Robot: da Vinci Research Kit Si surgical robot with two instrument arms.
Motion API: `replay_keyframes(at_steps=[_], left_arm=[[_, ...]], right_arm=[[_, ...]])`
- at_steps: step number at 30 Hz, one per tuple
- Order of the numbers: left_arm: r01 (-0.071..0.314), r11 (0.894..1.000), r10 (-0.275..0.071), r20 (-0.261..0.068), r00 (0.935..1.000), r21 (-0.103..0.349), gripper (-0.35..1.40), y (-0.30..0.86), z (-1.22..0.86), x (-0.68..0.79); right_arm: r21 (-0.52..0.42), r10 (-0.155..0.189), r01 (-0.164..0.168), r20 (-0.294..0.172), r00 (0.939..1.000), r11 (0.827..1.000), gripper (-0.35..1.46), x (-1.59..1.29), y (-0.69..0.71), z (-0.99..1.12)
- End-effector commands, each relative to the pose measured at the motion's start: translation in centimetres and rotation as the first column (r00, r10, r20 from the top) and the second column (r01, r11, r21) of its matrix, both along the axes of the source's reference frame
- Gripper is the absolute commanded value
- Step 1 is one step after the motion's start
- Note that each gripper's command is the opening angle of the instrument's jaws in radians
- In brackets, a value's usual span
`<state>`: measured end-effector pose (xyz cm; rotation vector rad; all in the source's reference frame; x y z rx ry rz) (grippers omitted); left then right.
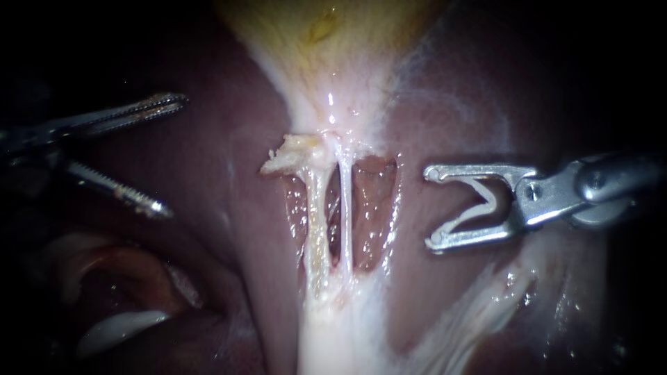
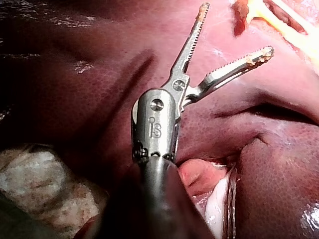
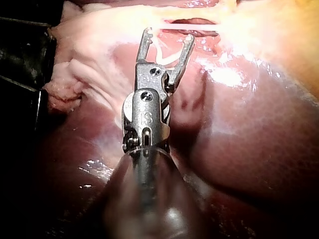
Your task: Grabbing gallbladder
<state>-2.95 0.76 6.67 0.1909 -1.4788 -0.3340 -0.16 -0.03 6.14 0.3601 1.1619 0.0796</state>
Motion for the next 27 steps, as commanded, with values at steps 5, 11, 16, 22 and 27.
replay_keyframes(at_steps=[5, 11, 16, 22, 27], left_arm=[[0.002, 1.0, -0.002, -0.001, 1.0, 0.0, 0.96, 0.01, 0.01, -0.04], [0.011, 1.0, -0.011, -0.007, 0.9999, -0.006, 0.93, 0.04, 0.03, -0.21], [0.025, 0.999, -0.025, -0.008, 0.9997, 0.02, 0.88, 0.04, 0.07, -0.37], [0.022, 0.998, -0.02, -0.039, 0.999, 0.053, 0.83, 0.0, 0.14, -0.58], [0.011, 0.997, -0.004, -0.078, 0.9969, 0.081, 0.74, -0.04, 0.25, -0.72]], right_arm=[[0.0, 0.0, 0.0, 0.0, 1.0, 1.0, 0.5, 0.0, 0.0, 0.0], [0.0, 0.0, 0.0, 0.0, 1.0, 1.0, 0.5, 0.0, 0.0, 0.0], [0.0, 0.0, 0.0, 0.0, 1.0, 1.0, 0.49, 0.0, 0.0, 0.0], [0.0, 0.001, -0.001, 0.001, 1.0, 1.0, 0.49, 0.02, 0.0, 0.0], [0.0, 0.001, -0.001, 0.001, 1.0, 1.0, 0.49, 0.02, 0.0, 0.0]])
